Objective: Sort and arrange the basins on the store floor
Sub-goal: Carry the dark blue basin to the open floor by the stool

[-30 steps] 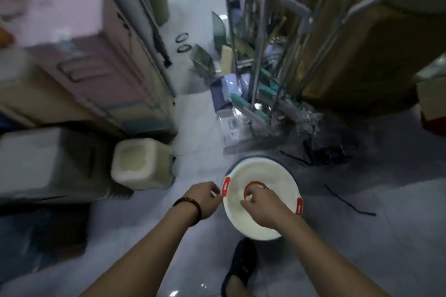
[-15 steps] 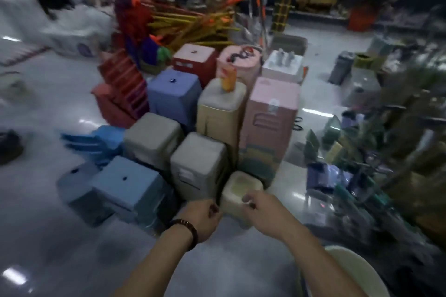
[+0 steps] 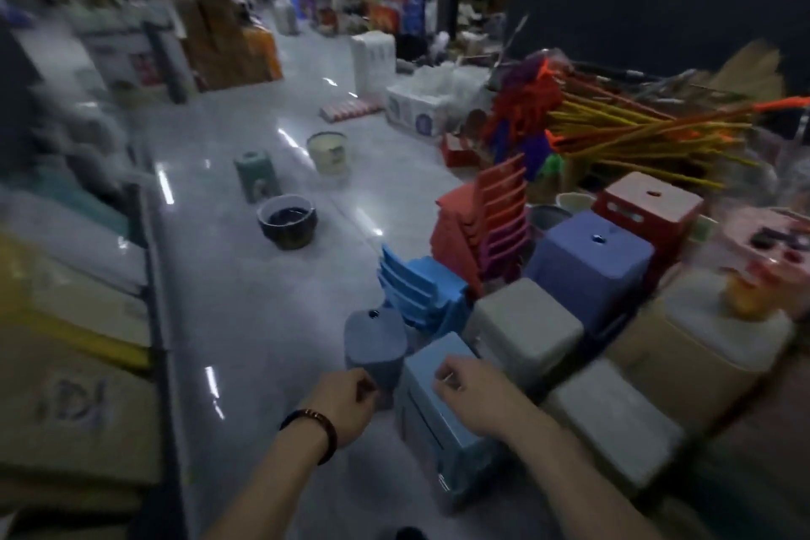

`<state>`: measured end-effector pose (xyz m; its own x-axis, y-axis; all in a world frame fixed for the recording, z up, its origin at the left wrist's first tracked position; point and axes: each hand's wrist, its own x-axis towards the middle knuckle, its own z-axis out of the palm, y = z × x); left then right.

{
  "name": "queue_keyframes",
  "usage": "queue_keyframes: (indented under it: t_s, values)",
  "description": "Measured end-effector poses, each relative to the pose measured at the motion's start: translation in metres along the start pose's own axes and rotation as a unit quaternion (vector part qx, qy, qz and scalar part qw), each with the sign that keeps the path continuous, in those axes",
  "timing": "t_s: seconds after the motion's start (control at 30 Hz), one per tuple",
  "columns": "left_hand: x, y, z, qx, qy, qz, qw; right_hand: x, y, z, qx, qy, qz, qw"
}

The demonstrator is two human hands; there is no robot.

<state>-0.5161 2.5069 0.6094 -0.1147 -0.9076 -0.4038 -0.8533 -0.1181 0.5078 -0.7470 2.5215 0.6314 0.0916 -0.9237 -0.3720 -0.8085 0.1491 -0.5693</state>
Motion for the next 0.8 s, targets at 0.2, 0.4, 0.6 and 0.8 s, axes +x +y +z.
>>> queue_keyframes:
  t_s: [0.2,0.4,0.6,0.8]
  values:
    - [0.063,-0.088,-0.110,-0.040,0.103,-0.123,0.986,0.160,-0.115,0.011,-0.045,-0.086,-0.092,0.991]
    - [0.140,-0.160,-0.206,-0.112,0.160,-0.160,0.968,0.301,-0.231,0.033,-0.058,-0.119,-0.143,0.981]
    - [0.270,-0.257,-0.285,-0.111,0.143,-0.159,0.971,0.450,-0.326,0.067,-0.084,-0.125,-0.133,0.980]
    - [0.397,-0.316,-0.391,-0.104,0.080,-0.138,0.982,0.562,-0.406,0.064,-0.085,-0.110,-0.075,0.987]
